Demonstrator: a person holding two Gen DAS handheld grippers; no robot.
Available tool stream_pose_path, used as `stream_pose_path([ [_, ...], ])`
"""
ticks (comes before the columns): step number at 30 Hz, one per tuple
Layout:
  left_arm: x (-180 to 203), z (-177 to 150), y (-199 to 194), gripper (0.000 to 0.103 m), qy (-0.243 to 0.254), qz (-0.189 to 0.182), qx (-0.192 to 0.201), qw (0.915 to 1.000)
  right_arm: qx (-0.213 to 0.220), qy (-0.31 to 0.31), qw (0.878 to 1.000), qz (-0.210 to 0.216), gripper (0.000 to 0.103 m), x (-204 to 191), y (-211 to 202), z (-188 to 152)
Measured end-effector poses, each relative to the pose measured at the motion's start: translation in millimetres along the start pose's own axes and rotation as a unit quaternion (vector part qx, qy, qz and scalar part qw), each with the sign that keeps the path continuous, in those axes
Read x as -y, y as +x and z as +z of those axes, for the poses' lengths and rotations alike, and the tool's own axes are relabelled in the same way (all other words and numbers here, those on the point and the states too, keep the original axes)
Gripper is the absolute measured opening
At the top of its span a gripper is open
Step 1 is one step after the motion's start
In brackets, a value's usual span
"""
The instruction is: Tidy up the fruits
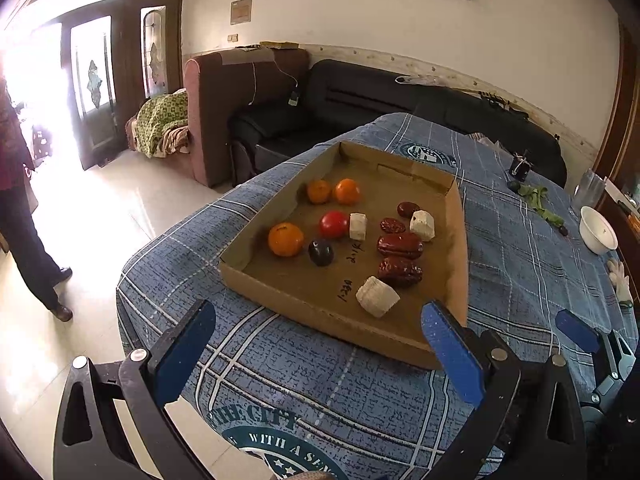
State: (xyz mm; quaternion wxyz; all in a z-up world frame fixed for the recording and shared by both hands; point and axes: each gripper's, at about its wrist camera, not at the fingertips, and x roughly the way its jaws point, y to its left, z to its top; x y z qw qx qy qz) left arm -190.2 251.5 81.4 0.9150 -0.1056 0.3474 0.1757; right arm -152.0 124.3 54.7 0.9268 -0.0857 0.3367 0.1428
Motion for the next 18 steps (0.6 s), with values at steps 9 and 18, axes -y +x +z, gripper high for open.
stream_pose_path([
  [9, 4.5, -2.5, 3.1, 0.103, 0.005, -0.005, -0.008, 0.9999, -0.005, 0.003, 1.0, 0.0, 0.1, 1.9, 3.2, -2.3],
  [18, 9.5, -6.1, 5.6, 0.103, 0.012, -0.02, -0.019, 0.9996, -0.011, 0.003, 1.0, -0.002, 0.1, 3.1, 7.1, -3.3],
])
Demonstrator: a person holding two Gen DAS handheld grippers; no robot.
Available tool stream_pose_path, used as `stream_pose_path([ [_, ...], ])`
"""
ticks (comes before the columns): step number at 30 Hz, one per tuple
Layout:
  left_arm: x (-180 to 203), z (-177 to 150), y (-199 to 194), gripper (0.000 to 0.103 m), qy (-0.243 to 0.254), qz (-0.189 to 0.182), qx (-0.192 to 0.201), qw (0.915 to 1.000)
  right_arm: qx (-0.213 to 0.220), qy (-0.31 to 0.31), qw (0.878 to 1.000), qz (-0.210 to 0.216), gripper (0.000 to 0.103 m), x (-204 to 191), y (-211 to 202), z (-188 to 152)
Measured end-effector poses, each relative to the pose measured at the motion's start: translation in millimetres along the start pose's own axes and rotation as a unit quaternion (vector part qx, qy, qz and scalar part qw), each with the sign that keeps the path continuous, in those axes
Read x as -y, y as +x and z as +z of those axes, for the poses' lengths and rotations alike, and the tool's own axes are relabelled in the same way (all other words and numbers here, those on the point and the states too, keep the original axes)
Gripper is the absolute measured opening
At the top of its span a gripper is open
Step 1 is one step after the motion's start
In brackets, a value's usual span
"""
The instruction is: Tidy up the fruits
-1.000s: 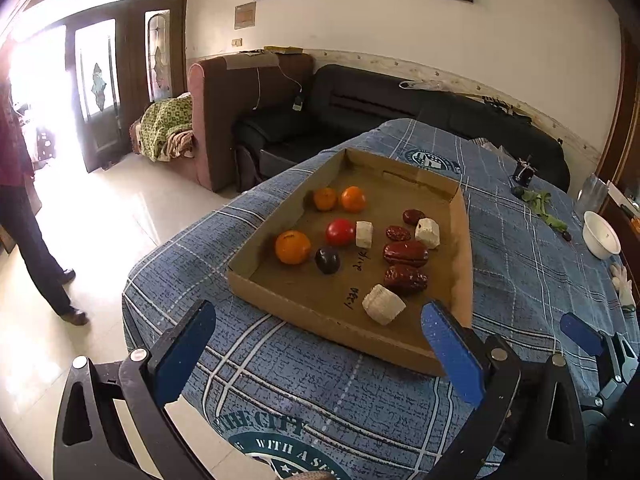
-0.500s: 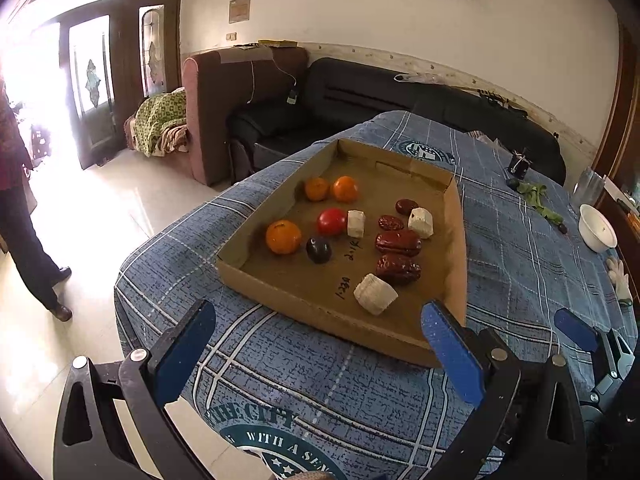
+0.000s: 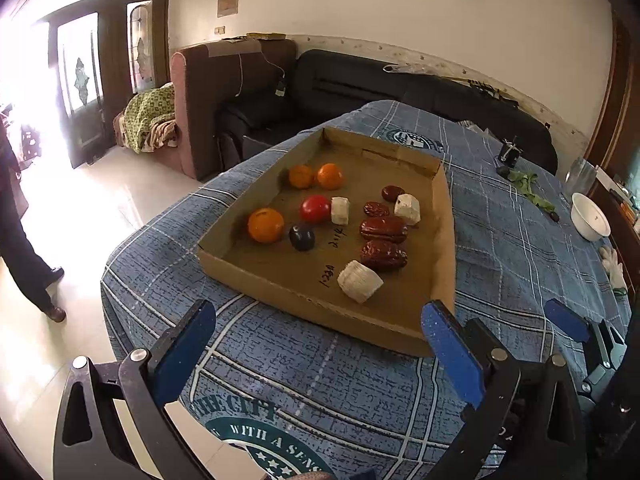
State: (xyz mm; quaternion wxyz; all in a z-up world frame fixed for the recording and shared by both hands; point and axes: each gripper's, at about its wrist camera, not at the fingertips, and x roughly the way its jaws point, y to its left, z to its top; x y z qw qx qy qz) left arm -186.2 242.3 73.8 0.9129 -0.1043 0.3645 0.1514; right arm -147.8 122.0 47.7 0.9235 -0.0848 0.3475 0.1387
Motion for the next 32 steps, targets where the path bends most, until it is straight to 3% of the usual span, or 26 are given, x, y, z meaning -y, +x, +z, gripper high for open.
stream_pose_path([
  [19, 5.9, -4.1, 6.6, 0.103, 0.003, -0.013, -0.015, 0.9998, -0.004, -0.003, 1.0, 0.001, 0.1, -0.6, 3.2, -1.6],
  [32, 16.4, -1.6, -2.1, 0.103, 0.025, -0.011, 0.001, 0.9996, 0.001, 0.003, 1.0, 0.015, 0.1, 4.3, -1.5, -1.5],
])
